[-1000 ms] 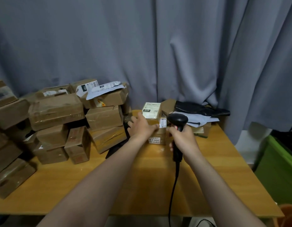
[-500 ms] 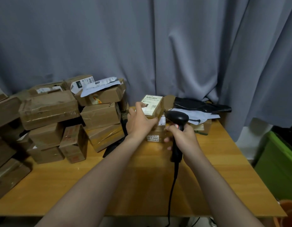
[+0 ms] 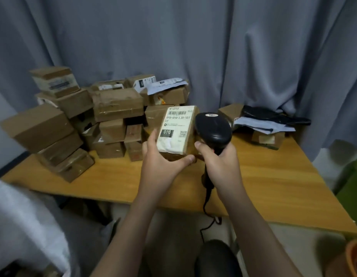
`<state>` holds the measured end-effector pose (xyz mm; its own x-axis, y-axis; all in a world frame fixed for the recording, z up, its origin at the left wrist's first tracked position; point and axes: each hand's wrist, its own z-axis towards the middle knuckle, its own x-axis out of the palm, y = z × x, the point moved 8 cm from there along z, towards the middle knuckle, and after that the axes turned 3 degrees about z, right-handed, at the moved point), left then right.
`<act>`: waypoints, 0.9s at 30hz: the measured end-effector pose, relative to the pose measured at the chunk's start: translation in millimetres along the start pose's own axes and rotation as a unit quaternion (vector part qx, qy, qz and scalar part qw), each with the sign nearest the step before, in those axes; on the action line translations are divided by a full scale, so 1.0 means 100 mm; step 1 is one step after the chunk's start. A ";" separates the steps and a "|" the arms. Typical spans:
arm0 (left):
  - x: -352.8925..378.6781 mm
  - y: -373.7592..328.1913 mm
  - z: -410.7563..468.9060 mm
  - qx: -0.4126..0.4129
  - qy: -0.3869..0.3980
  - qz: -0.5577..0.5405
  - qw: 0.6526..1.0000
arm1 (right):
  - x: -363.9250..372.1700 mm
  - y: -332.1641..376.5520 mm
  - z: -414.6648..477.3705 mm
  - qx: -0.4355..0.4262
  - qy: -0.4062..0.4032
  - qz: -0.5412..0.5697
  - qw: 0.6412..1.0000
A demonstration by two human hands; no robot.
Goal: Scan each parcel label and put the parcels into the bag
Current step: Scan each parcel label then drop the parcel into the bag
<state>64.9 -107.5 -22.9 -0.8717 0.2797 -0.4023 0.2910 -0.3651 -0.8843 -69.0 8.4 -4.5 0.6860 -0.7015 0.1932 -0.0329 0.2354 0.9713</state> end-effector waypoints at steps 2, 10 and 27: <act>-0.16 0.07 -0.15 0.000 0.022 -0.014 1.000 | 0.12 -0.01 -0.15 -0.007 0.013 0.005 1.000; -0.63 0.49 -0.52 -0.067 0.089 -0.127 0.986 | 0.44 -0.18 -0.57 0.024 0.030 -0.004 0.999; -0.99 1.51 -0.68 -0.214 -0.049 -0.073 0.973 | 0.69 -0.45 -1.09 0.140 0.209 -0.209 0.945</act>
<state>221.8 -129.8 -133.4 -0.9437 0.2065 -0.2583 0.2797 0.0817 -0.9566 58.8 22.9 -50.3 0.9072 -0.3521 -0.2302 0.1537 -0.2319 0.9605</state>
